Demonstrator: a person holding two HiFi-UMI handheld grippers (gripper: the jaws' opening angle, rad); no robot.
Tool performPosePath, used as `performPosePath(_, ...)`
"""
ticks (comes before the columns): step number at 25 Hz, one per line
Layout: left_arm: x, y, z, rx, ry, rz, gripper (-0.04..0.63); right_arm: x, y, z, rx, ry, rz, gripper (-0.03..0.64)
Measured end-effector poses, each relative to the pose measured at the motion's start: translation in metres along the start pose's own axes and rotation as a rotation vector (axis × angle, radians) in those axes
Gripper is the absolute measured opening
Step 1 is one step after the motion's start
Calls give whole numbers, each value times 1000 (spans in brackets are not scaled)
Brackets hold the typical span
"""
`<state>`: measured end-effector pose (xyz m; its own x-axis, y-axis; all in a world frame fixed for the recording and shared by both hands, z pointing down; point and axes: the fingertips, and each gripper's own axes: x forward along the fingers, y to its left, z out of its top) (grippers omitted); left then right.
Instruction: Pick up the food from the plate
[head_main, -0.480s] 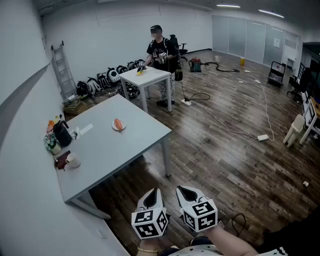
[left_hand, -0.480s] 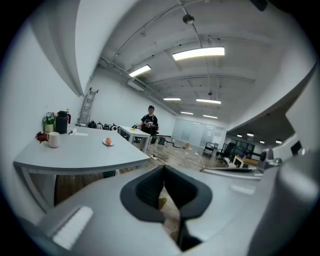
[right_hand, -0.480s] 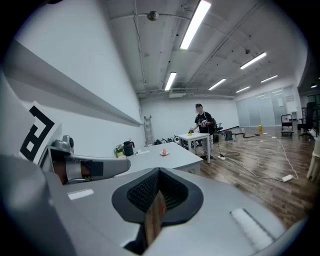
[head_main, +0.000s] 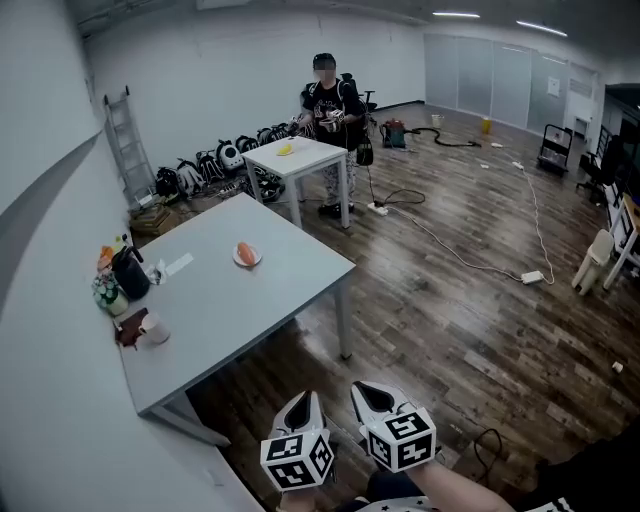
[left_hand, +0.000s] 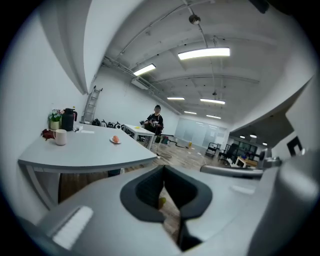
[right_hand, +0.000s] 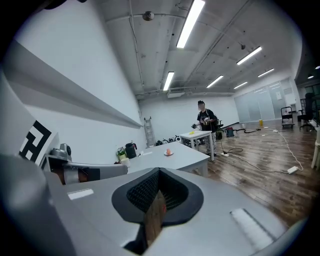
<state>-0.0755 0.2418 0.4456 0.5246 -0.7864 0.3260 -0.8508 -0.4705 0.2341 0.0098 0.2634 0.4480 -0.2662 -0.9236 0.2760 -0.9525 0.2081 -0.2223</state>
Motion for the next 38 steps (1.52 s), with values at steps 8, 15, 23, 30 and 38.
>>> performPosePath(8, 39, 46, 15, -17, -7, 57, 8, 64, -4, 13, -12, 16, 45, -2)
performPosePath(15, 117, 104, 57, -52, -32, 129, 8, 169, -28, 50, -58, 25, 93, -2)
performPosePath(23, 224, 149, 124, -75, -73, 215, 8, 288, -73, 109, -90, 41, 170, -2)
performPosePath(30, 292, 182, 152, -103, -82, 274, 8, 363, -88, 129, -121, 76, 252, -2)
performPosePath(38, 368, 250, 151, -137, -13, 310, 8, 461, -108, 131, -103, 101, 241, -2)
